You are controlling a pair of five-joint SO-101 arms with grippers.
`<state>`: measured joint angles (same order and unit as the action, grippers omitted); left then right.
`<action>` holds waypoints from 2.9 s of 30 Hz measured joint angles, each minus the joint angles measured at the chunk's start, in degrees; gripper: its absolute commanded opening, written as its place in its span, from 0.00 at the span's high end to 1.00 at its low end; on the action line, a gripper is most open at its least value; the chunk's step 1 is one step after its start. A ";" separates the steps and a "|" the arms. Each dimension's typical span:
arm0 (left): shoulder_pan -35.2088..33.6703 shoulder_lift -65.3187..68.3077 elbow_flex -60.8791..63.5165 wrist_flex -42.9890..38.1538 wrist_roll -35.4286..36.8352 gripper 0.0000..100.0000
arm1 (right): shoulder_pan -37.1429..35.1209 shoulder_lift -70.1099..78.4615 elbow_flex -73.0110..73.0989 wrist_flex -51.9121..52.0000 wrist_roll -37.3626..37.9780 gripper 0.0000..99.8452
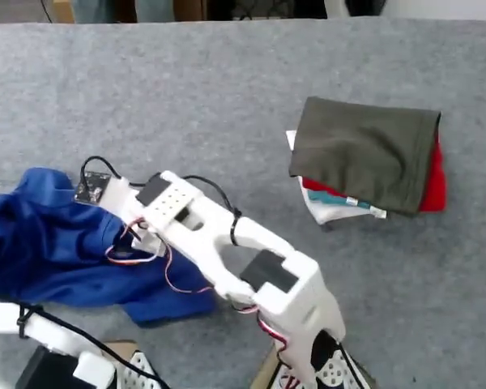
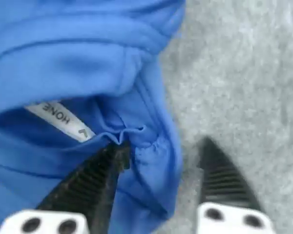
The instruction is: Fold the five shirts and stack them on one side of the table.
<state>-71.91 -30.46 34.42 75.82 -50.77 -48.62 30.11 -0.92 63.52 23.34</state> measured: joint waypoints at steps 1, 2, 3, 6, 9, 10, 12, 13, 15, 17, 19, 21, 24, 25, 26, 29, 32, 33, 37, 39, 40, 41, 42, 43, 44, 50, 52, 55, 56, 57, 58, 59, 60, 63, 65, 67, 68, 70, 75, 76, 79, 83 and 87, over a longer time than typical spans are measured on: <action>-0.26 0.00 0.00 0.00 -0.09 0.97 | 0.53 0.09 -1.41 1.67 0.00 0.97; -0.35 0.00 0.18 0.00 -0.09 0.97 | 1.14 0.00 -1.85 3.60 -0.18 0.99; -0.44 0.00 0.26 0.00 -0.09 0.97 | 1.67 -0.35 -1.41 5.71 -0.18 0.98; -0.44 0.00 0.53 0.00 -0.09 0.97 | 2.20 -1.67 -1.14 13.27 -0.18 0.99; 0.97 0.00 2.90 0.00 -0.09 0.97 | 2.20 -3.60 -1.05 23.12 -0.18 0.99; 1.58 0.00 3.87 0.00 -0.09 0.97 | 2.55 -4.75 -0.79 26.20 0.00 0.99; 2.73 0.00 5.45 0.00 -0.09 0.97 | 3.60 -7.12 0.70 32.00 1.67 0.99; 3.25 0.00 6.15 0.00 -0.09 0.97 | 4.48 -8.62 2.20 34.02 2.99 0.99; 3.78 0.00 6.24 0.00 -0.09 0.97 | 7.12 -12.31 7.03 35.60 6.07 0.99; 4.04 0.00 6.24 0.00 -0.18 0.97 | 9.76 -17.05 13.98 36.22 10.02 0.99; 4.22 0.00 6.24 0.00 -1.49 0.97 | 11.08 -22.07 21.27 36.40 14.42 0.98; 4.22 0.00 6.42 0.00 -3.25 0.97 | 11.69 -27.34 28.22 36.40 17.76 0.97; 4.22 0.00 7.30 0.00 -5.27 0.97 | 11.96 -34.46 34.55 36.57 19.43 0.87; 4.22 0.00 7.56 0.00 -6.07 0.97 | 11.96 -36.75 35.43 36.57 19.69 0.83; 4.22 0.00 8.00 0.00 -7.12 0.97 | 11.96 -38.86 35.78 36.57 19.78 0.80; 4.13 0.00 8.88 0.00 -9.58 0.97 | 11.96 -44.31 35.87 36.75 20.13 0.74; 4.13 0.00 8.97 0.00 -11.08 0.97 | 11.96 -48.18 34.73 36.75 20.31 0.74; 4.13 0.00 8.97 0.00 -11.43 0.97 | 11.96 -49.14 33.32 36.75 20.31 0.74; 4.13 0.00 8.97 0.00 -11.60 0.97 | 11.96 -50.55 24.70 36.75 20.31 0.74; 4.13 0.00 8.97 0.00 -11.60 0.97 | 11.96 -49.85 19.52 35.78 19.78 0.74; 4.13 0.00 8.97 0.00 -11.60 0.97 | 11.87 -48.62 16.79 34.02 18.11 0.74; 4.13 0.00 8.97 0.00 -11.60 0.97 | 11.34 -47.03 14.51 32.18 15.91 0.74; 4.13 0.00 8.97 0.00 -11.60 0.97 | 10.73 -44.92 12.84 29.80 13.19 0.74; 4.13 0.00 8.97 0.00 -11.60 0.97 | 10.02 -42.55 11.43 26.99 10.37 0.74; 4.13 0.00 8.97 0.00 -11.60 0.97 | 9.49 -39.91 10.37 23.91 7.21 0.74; 0.44 0.00 8.62 0.00 -11.87 0.97 | 7.47 -20.13 5.98 3.96 -9.85 0.74; -2.46 0.00 7.47 0.00 -12.66 0.97 | 7.03 -13.89 2.55 1.14 -13.89 0.74; -7.74 0.00 4.66 1.49 -16.79 0.97 | 5.80 -6.59 -3.52 0.79 -18.55 0.74; -9.49 0.00 3.25 2.81 -18.64 0.97 | 5.01 -4.75 -5.36 1.58 -19.52 0.74; -11.25 0.00 1.67 4.22 -20.66 0.97 | 4.04 -2.99 -7.38 2.64 -20.04 0.74; -13.01 0.00 0.00 5.71 -22.77 0.97 | 2.99 -1.41 -9.23 4.13 -20.31 0.74; -14.86 0.00 -1.67 7.12 -24.88 0.97 | 1.67 0.18 -11.16 5.80 -20.48 0.74; -16.62 0.00 -3.34 8.35 -26.90 0.97 | 0.35 1.41 -12.57 7.65 -20.66 0.74; -21.01 0.00 -8.09 10.29 -30.59 0.97 | -3.25 4.57 -16.62 12.75 -20.66 0.74; -23.47 0.00 -10.81 10.64 -31.38 0.97 | -4.92 6.33 -18.81 15.65 -20.66 0.74; -25.32 0.00 -13.10 10.73 -31.91 0.97 | -5.63 6.95 -20.84 18.64 -20.57 0.74; -25.93 0.00 -13.80 10.73 -32.00 0.97 | -5.63 6.95 -21.98 20.04 -20.13 0.74; -26.55 0.00 -14.51 10.73 -32.00 0.97 | -5.63 6.95 -25.23 23.30 -17.93 0.74; -26.64 0.00 -14.59 10.73 -32.00 0.97 | -4.48 6.95 -37.19 32.70 -13.54 0.74; -26.64 0.00 -14.59 10.73 -32.00 0.97 | -3.78 7.03 -39.91 33.41 -13.36 0.74; -26.64 0.00 -13.98 10.73 -32.00 0.97 | -2.46 8.53 -45.98 33.41 -13.36 0.74; -26.64 0.00 -12.75 10.73 -32.00 0.97 | -2.55 13.01 -49.67 29.80 -15.47 0.74; -26.64 0.00 -11.43 10.73 -32.00 0.97 | -2.81 19.16 -53.98 27.87 -18.37 0.74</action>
<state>-98.55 -30.46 22.99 86.55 -82.77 -51.43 49.27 -54.90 91.38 4.97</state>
